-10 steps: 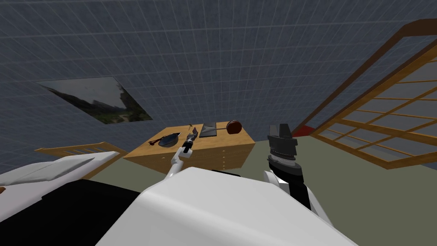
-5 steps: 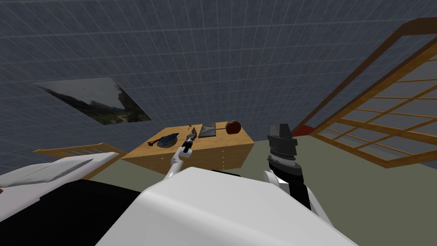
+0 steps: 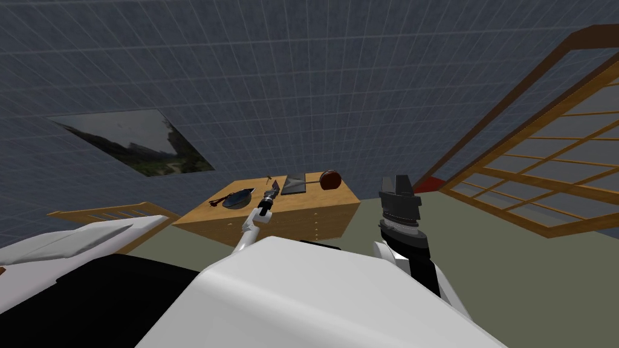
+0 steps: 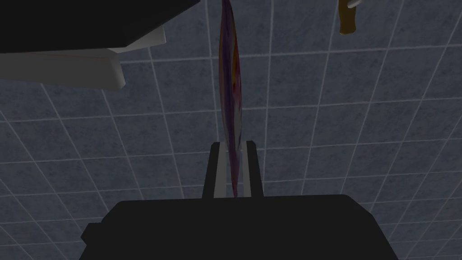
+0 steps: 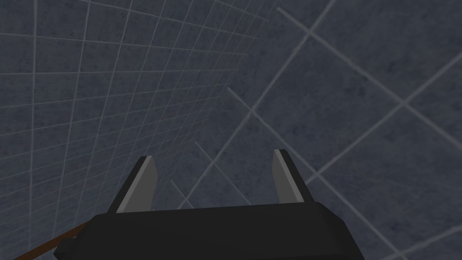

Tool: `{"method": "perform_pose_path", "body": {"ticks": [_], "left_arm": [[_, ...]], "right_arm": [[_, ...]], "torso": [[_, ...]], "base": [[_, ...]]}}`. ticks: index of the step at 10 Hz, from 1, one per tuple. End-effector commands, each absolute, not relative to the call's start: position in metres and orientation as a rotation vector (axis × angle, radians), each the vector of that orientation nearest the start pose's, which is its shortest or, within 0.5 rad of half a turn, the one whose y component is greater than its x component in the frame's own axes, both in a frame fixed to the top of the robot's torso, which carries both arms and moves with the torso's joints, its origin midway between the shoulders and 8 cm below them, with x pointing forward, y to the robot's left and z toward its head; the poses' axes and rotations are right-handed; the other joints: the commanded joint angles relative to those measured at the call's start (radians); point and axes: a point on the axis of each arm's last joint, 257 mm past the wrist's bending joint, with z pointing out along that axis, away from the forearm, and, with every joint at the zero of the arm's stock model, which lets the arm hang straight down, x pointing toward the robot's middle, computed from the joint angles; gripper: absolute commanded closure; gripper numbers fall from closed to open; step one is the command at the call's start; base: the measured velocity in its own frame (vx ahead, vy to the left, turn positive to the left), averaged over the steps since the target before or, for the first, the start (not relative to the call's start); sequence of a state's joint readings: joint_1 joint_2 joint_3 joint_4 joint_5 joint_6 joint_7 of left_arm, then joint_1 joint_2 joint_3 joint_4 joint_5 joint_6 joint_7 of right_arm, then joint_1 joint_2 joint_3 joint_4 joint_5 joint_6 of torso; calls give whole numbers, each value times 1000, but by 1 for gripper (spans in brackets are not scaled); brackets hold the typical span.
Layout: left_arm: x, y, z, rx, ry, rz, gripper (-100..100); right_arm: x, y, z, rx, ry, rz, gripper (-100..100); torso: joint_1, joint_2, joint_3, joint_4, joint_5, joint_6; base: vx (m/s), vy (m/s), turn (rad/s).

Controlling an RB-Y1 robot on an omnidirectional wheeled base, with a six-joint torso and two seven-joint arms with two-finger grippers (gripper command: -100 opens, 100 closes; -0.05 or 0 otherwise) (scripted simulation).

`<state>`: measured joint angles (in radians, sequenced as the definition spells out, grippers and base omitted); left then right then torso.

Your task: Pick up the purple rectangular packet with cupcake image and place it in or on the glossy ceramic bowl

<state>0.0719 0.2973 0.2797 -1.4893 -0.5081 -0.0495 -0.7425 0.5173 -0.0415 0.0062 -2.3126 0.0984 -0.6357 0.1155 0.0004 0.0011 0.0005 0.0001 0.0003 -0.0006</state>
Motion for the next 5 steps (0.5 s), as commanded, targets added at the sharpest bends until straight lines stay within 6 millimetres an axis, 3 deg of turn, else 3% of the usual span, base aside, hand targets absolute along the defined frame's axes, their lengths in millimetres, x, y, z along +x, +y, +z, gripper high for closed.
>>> {"method": "perform_pose_path", "body": {"ticks": [1, 2, 3, 5], "left_arm": [[495, 468, -235, -237, 1585, 205, 100], [495, 468, -235, -237, 1585, 205, 0], [502, 468, -223, -222, 1574, 199, 100], [510, 468, -208, -205, 1563, 192, 100]], "right_arm": [[314, -253, 55, 400, 619, 1173, 0], [314, -253, 55, 400, 619, 1173, 0], [314, -253, 55, 400, 619, 1173, 0], [314, -253, 55, 400, 619, 1173, 0]], "torso": [[0, 0, 0, 0, 0, 0], [0, 0, 0, 0, 0, 0], [0, 0, 0, 0, 0, 0], [5, 13, 7, 3, 1, -1]], "base": [[0, 0, 0], [0, 0, 0], [-121, 48, -7], [-225, 91, -16]]}}
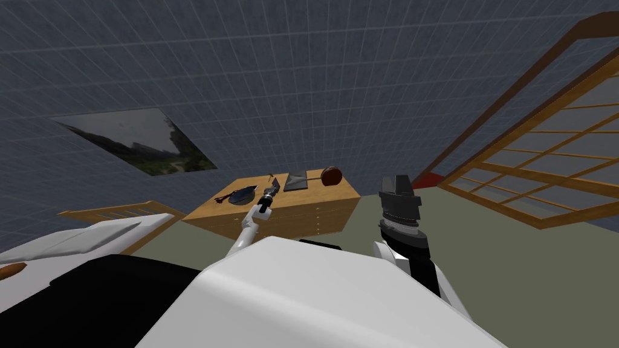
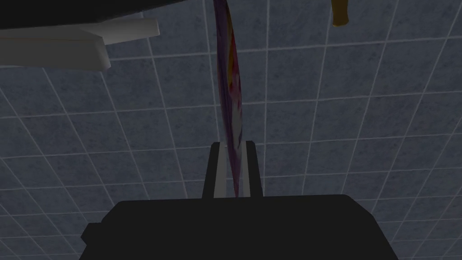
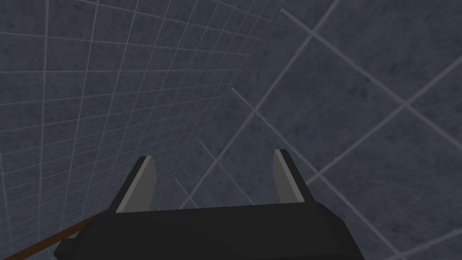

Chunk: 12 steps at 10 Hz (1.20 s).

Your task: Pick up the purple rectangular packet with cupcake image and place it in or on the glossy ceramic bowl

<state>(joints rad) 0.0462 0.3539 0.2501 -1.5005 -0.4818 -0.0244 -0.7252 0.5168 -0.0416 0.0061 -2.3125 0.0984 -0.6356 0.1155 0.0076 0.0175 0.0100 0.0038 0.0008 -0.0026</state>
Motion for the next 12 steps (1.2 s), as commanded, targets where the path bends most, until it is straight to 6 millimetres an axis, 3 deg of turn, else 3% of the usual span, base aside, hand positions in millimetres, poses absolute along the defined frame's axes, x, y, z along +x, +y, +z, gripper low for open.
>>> {"method": "perform_pose_path", "body": {"ticks": [1, 7, 12], "left_arm": [[512, 468, -203, -200, 1559, 189, 100], [532, 473, -163, -172, 1548, 173, 100], [539, 491, -146, -195, 1563, 182, 100]], "right_arm": [[314, -253, 55, 400, 619, 1173, 0], [314, -253, 55, 400, 619, 1173, 0], [314, -253, 55, 400, 619, 1173, 0]], "torso": [[0, 0, 0, 0, 0, 0], [-3, 1, 1, 0, -1, 0], [-6, -7, -4, -1, -2, 1]], "base": [[-246, 141, -15], [-222, 90, -30], [-129, 62, -54]]}}
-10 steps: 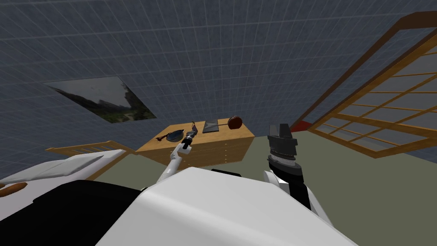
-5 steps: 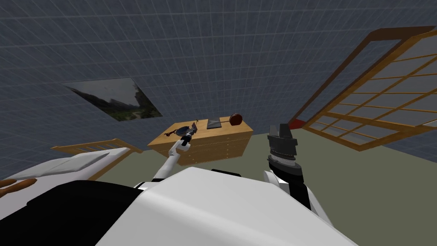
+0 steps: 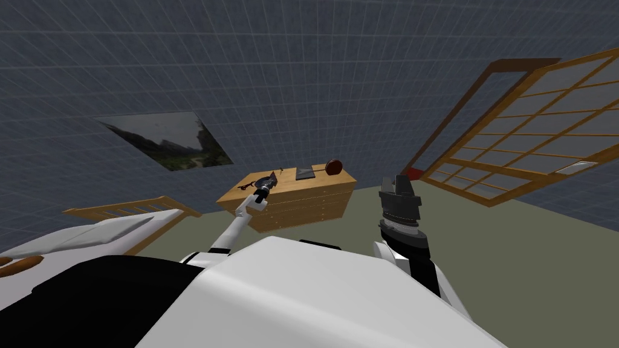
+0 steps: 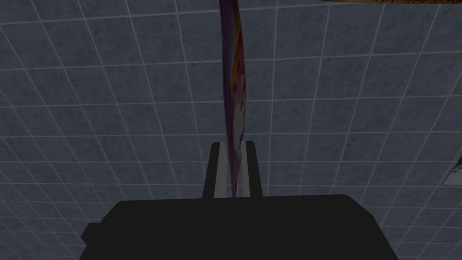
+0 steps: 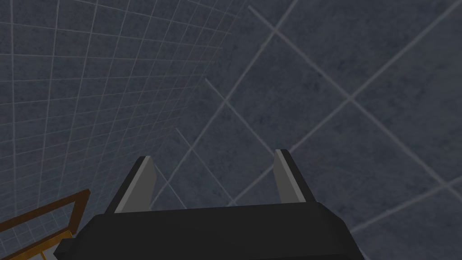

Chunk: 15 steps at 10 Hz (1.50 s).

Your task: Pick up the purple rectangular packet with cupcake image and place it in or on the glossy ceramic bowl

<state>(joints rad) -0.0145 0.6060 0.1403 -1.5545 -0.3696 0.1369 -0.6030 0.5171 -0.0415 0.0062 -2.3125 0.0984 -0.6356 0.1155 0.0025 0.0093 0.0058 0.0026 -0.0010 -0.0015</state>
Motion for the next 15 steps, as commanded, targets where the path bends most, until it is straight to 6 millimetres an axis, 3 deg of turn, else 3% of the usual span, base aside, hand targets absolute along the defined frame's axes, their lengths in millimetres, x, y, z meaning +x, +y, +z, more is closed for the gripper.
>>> {"method": "perform_pose_path", "body": {"ticks": [1, 8, 11, 12, 13, 15], "left_arm": [[539, 500, -141, -207, 1568, 194, 100], [530, 563, -103, -300, 1584, 300, 100], [525, 581, -91, -329, 1583, 336, 100], [526, 577, -94, -322, 1583, 328, 100], [526, 578, -93, -325, 1582, 331, -100], [526, 578, -93, -325, 1582, 331, -100]], "right_arm": [[314, -253, 55, 400, 619, 1173, 0], [314, -253, 55, 400, 620, 1172, 0], [314, -253, 55, 400, 620, 1172, 0], [314, -253, 55, 400, 620, 1172, 0], [314, -253, 55, 400, 620, 1172, 0], [314, -253, 55, 400, 619, 1172, 0]], "torso": [[0, 0, 0, 0, 0, 0], [6, -9, -5, -2, 2, 0], [5, -11, -7, -3, 2, 0], [4, -11, -6, -3, 2, 0], [1, -10, -6, -3, 2, 0], [-2, -9, -6, -3, 1, 0]], "base": [[-90, 85, -105], [-10, 117, -77], [35, 93, -60], [11, 33, -5], [2, 8, 2], [0, 0, 0]]}}
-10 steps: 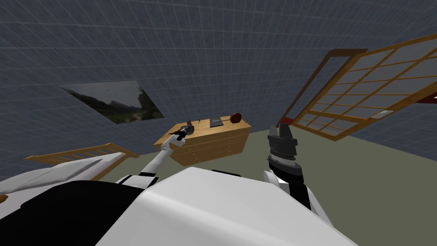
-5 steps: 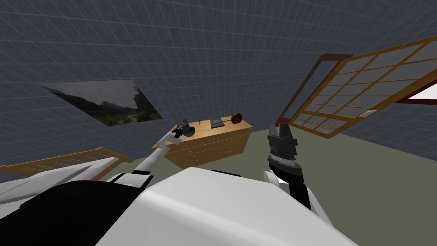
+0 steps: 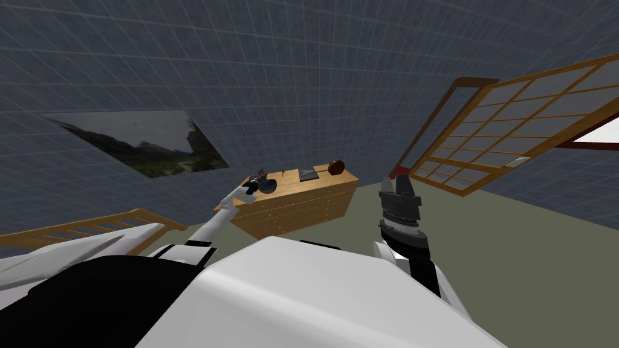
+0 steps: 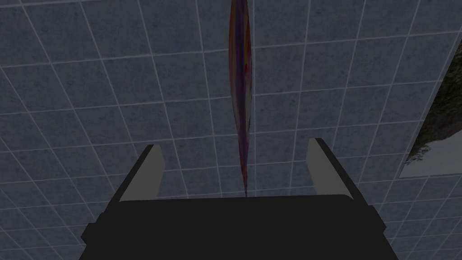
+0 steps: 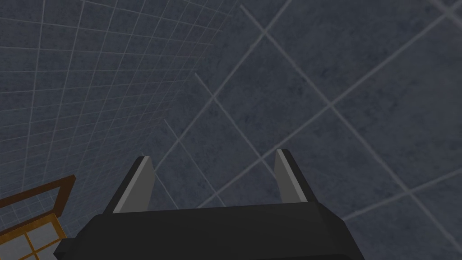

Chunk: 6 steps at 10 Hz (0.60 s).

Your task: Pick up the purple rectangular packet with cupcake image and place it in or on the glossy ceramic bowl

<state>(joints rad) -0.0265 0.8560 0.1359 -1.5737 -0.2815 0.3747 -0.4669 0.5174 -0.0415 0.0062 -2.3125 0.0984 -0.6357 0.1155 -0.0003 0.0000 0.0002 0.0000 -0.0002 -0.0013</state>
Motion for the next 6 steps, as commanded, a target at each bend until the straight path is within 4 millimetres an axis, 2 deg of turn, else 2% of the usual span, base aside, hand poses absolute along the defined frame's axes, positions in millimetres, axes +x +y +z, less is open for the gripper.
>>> {"method": "perform_pose_path", "body": {"ticks": [1, 2, 3, 4, 6], "left_arm": [[526, 578, -93, -325, 1582, 331, -100], [526, 578, -93, -325, 1582, 331, -100], [526, 578, -93, -325, 1582, 331, 0], [526, 581, -82, -332, 1580, 337, -100], [526, 584, -70, -338, 1578, 342, -100]], "right_arm": [[314, -253, 55, 400, 619, 1172, 0], [314, -253, 55, 400, 619, 1172, 0], [314, -253, 55, 400, 619, 1172, 0], [314, -253, 55, 400, 619, 1172, 0], [314, -253, 55, 400, 619, 1172, 0]], "torso": [[0, 0, 0, 0, 0, 0], [0, 0, 0, 0, 0, 0], [0, 0, 0, 0, 0, 0], [0, 0, 0, 0, 0, 0], [0, 1, 1, 0, 0, 0]], "base": [[0, 0, 0], [0, 0, 0], [0, 0, 0], [-14, 5, -51], [-22, 12, -47]]}}
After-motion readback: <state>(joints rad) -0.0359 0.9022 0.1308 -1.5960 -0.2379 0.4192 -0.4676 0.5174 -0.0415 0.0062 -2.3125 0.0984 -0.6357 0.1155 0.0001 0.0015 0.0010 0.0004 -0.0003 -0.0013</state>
